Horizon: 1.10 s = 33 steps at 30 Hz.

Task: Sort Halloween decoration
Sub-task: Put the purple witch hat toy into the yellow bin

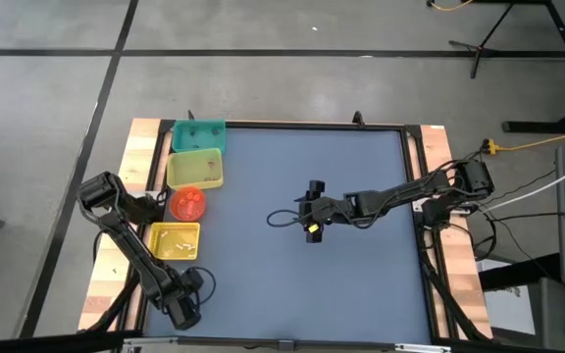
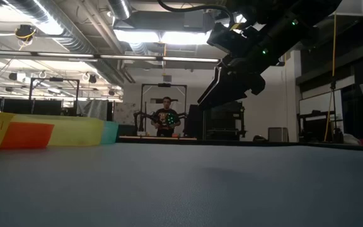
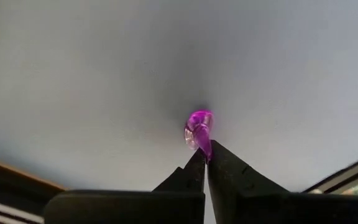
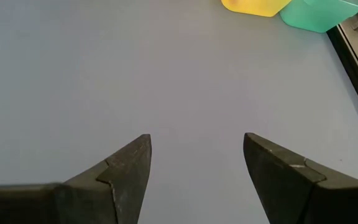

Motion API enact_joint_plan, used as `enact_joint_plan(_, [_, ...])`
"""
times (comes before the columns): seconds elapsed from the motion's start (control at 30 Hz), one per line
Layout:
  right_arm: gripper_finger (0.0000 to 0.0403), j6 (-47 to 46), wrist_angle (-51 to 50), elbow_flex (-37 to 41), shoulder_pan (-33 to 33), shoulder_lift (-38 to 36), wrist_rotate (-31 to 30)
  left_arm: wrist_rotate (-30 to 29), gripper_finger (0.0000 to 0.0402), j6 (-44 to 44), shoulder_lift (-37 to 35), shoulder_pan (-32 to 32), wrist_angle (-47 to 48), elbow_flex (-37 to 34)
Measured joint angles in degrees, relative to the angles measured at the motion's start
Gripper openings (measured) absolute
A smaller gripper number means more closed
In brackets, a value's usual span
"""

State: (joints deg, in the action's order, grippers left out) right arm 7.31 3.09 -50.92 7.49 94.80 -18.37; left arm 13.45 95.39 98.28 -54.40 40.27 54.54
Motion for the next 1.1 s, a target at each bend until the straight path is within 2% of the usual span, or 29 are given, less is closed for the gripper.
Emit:
enact_joint_plan(0.33, [0.0255,0.02,0.02,0.00,-0.01,0.00,0.00,-4.34,0.0000,-0.01,0.00,0.17,0.25,3.79])
enact_joint_plan(0.53, [0.0255,0.02,0.02,0.00,-0.02,0.00,0.01,-6.41,0.0000,-0.80,0.00,3.03,0.39,5.64])
enact_joint_plan(0.8, [0.0255,0.02,0.02,-0.02,-0.01,0.00,0.01,-10.04,0.0000,-8.18,-0.04,10.36,1.29,7.06])
enact_joint_plan(1.1, [0.0255,0.00,0.02,-0.02,-0.01,0.00,0.01,-11.98,0.0000,-22.51,-0.04,21.45,1.27,7.37])
